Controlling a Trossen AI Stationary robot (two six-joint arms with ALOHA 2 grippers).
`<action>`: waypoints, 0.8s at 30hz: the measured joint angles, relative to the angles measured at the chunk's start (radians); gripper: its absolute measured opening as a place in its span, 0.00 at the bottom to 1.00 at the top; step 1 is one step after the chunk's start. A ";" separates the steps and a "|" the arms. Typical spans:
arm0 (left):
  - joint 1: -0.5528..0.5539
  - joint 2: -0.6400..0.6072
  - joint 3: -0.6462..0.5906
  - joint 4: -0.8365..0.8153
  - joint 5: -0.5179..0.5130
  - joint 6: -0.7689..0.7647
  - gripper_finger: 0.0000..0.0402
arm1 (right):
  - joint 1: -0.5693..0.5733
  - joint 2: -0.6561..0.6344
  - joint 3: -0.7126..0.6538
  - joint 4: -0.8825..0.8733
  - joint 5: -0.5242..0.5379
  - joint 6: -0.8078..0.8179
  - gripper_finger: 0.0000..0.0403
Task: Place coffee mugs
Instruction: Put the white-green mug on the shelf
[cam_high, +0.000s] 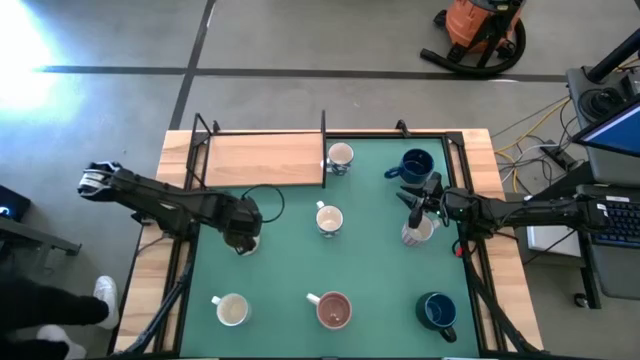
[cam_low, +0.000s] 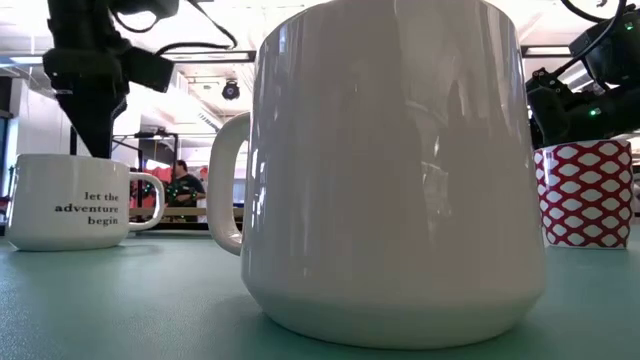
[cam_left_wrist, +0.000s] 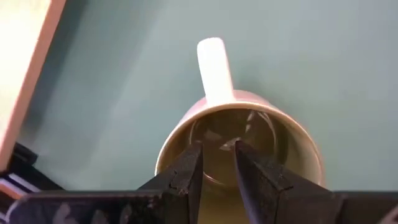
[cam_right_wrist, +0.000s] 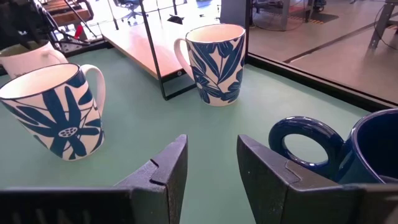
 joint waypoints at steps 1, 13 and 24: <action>0.000 -0.002 0.003 -0.006 0.000 0.029 0.19 | 0.000 0.000 0.000 0.000 0.000 0.000 0.32; 0.000 -0.020 -0.008 -0.068 -0.009 0.281 0.19 | 0.000 0.000 0.000 0.000 0.000 -0.001 0.32; 0.002 -0.002 -0.092 0.016 -0.071 0.283 0.19 | 0.000 0.000 0.000 0.000 0.000 0.000 0.32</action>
